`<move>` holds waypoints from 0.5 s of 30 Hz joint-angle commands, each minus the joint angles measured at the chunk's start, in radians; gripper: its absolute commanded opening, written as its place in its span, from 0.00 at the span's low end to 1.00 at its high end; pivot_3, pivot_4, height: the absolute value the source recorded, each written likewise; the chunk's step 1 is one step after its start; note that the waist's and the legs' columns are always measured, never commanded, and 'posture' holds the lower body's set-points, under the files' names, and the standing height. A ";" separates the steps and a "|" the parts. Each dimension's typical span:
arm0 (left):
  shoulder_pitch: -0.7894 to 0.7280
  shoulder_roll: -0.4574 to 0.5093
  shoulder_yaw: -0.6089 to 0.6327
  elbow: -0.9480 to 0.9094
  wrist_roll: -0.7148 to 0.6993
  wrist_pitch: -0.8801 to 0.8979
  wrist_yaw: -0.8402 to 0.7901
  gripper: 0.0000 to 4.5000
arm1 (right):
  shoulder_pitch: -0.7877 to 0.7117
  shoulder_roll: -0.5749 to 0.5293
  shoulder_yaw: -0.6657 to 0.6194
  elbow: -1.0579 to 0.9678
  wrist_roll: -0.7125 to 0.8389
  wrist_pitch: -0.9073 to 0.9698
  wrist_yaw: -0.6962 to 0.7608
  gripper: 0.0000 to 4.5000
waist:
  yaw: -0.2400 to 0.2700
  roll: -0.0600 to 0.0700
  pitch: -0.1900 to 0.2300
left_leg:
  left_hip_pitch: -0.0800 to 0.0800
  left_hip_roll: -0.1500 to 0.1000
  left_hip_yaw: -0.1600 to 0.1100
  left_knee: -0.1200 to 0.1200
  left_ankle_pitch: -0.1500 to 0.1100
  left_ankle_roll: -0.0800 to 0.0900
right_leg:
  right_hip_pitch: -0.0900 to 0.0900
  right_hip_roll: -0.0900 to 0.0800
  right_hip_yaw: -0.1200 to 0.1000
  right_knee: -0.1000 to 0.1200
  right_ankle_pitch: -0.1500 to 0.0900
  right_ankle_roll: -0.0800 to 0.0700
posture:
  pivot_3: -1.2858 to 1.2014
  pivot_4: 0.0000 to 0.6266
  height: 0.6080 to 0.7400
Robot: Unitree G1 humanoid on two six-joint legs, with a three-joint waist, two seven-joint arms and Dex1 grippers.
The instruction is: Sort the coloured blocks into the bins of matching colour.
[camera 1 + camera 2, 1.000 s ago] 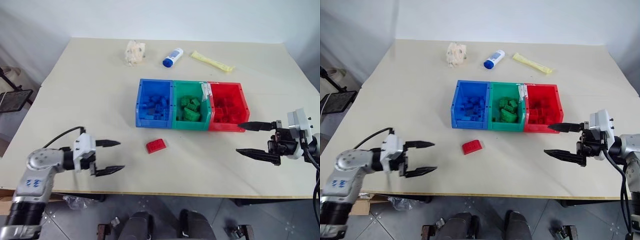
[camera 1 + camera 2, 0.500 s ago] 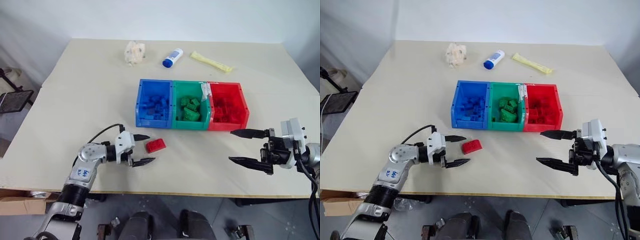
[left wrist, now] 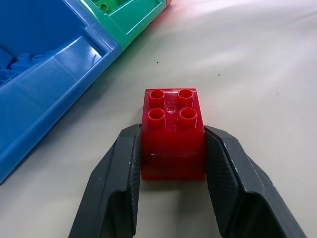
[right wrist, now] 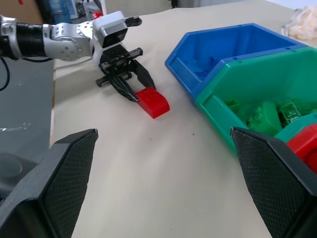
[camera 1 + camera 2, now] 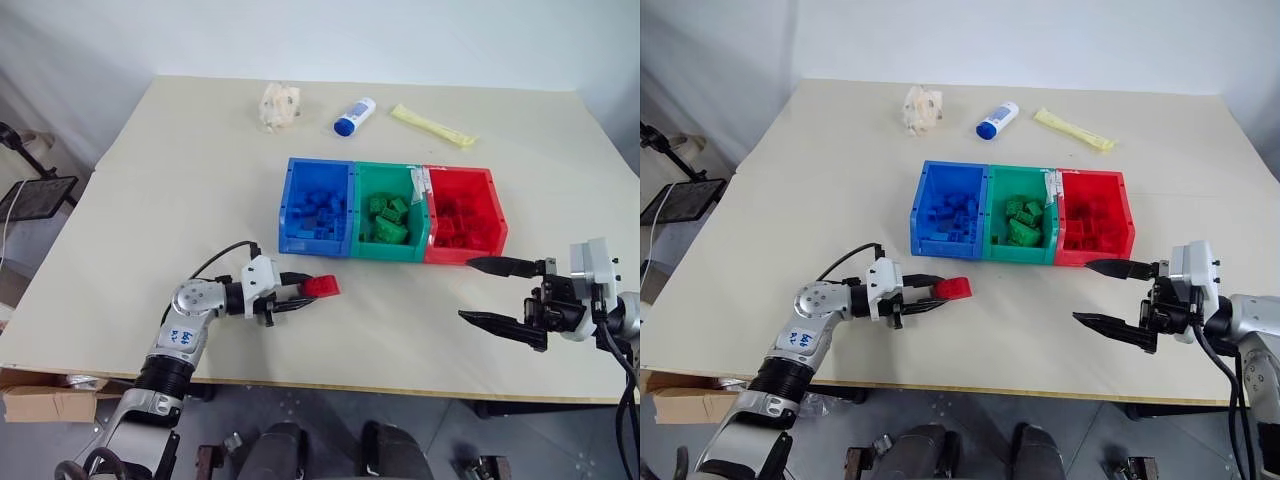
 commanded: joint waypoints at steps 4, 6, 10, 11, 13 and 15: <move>-0.061 -0.097 -0.032 -0.149 -0.016 0.070 0.076 0.32 | 0.035 0.017 -0.080 -0.027 0.018 -0.024 -0.042 1.00 | -0.003 -0.001 0.000 | -0.001 0.000 0.000 0.000 0.000 0.000 | 0.000 0.001 0.000 -0.001 0.000 0.001 | 0.52 0.24 1.00; -0.095 -0.127 -0.038 -0.176 -0.019 0.098 0.100 0.32 | 0.049 0.018 -0.099 -0.033 0.017 -0.030 -0.055 1.00 | -0.004 -0.001 0.000 | -0.001 0.000 0.000 0.000 0.000 0.000 | -0.001 0.001 0.000 -0.001 0.000 0.001 | 0.52 0.24 1.00; -0.218 -0.199 -0.049 -0.121 0.001 0.085 0.146 0.32 | 0.083 0.021 -0.140 -0.053 0.016 -0.033 -0.089 1.00 | -0.002 -0.001 0.000 | -0.001 0.000 0.001 0.000 0.000 0.000 | 0.000 0.002 0.000 -0.001 0.000 0.001 | 0.52 0.24 1.00; -0.248 -0.215 -0.049 -0.092 0.008 0.076 0.160 0.32 | 0.089 0.022 -0.147 -0.057 0.016 -0.033 -0.097 1.00 | 0.000 -0.001 0.001 | -0.001 0.000 0.001 0.000 0.000 0.000 | 0.000 0.002 0.000 -0.001 0.000 0.001 | 0.52 0.24 1.00; -0.305 -0.247 -0.051 -0.026 0.019 0.055 0.178 0.32 | 0.100 0.023 -0.158 -0.064 0.011 -0.033 -0.116 1.00 | -0.001 -0.001 0.001 | -0.001 0.000 0.002 0.000 0.000 0.001 | 0.000 0.003 -0.001 -0.001 0.000 0.001 | 0.52 0.24 1.00; -0.411 -0.311 -0.064 0.123 0.045 -0.012 0.198 0.32 | 0.113 0.028 -0.175 -0.072 0.003 -0.032 -0.147 1.00 | 0.002 -0.002 0.001 | -0.001 0.000 0.002 -0.001 0.000 0.001 | 0.000 0.003 -0.003 -0.001 0.000 0.001 | 0.52 0.24 1.00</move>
